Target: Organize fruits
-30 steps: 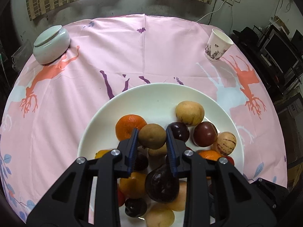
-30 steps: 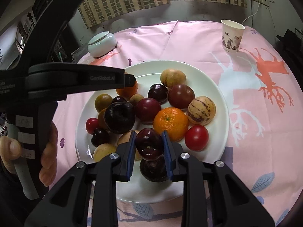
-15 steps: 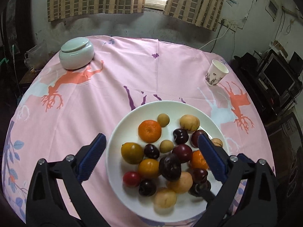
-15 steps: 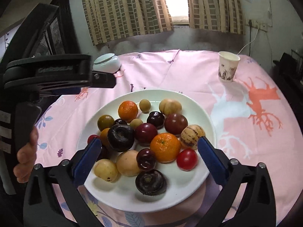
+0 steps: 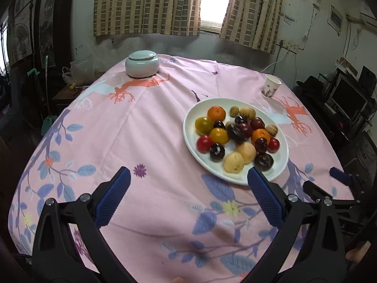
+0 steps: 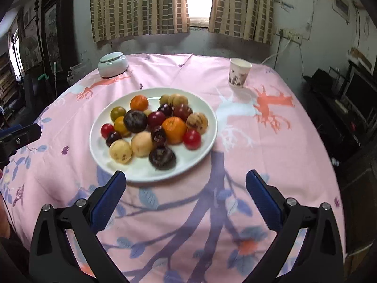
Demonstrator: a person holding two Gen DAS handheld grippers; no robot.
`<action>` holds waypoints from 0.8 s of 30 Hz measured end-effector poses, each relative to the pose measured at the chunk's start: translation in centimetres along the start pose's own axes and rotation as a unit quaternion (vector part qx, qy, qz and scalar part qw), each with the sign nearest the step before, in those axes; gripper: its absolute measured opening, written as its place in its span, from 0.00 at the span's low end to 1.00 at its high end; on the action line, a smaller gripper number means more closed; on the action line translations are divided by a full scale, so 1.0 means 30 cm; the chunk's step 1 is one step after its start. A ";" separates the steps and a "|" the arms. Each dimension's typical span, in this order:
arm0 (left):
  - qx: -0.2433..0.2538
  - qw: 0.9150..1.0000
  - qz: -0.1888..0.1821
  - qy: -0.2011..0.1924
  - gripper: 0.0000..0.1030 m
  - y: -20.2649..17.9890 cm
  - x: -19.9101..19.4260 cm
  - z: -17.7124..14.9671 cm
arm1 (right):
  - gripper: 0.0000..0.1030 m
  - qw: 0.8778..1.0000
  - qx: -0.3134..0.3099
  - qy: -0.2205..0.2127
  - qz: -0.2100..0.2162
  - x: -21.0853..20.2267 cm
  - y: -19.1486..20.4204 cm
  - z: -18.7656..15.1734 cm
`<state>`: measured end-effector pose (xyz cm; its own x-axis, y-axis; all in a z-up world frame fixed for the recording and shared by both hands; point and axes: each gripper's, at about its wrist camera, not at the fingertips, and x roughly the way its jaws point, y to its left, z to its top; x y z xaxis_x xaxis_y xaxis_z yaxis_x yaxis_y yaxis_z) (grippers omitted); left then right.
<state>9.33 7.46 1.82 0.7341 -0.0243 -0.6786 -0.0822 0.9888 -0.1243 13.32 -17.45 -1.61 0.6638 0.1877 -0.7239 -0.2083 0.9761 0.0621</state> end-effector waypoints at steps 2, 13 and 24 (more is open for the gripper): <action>0.012 1.000 -0.005 0.011 0.98 -0.023 -0.020 -0.031 | 0.99 1.000 0.028 0.006 0.003 -0.014 -0.001 -0.060; 0.050 0.998 -0.008 0.029 0.98 -0.118 -0.038 -0.081 | 0.99 1.000 0.014 0.002 -0.018 -0.078 0.040 -0.091; 0.074 0.996 0.038 0.034 0.98 -0.154 -0.022 -0.092 | 0.99 1.000 0.013 -0.002 -0.011 -0.096 0.037 -0.093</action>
<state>7.37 2.51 0.82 0.6815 0.0464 -0.7303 -0.0324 0.9989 0.0333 9.16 -17.21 -1.37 0.6705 0.1673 -0.7228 -0.1749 0.9824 0.0651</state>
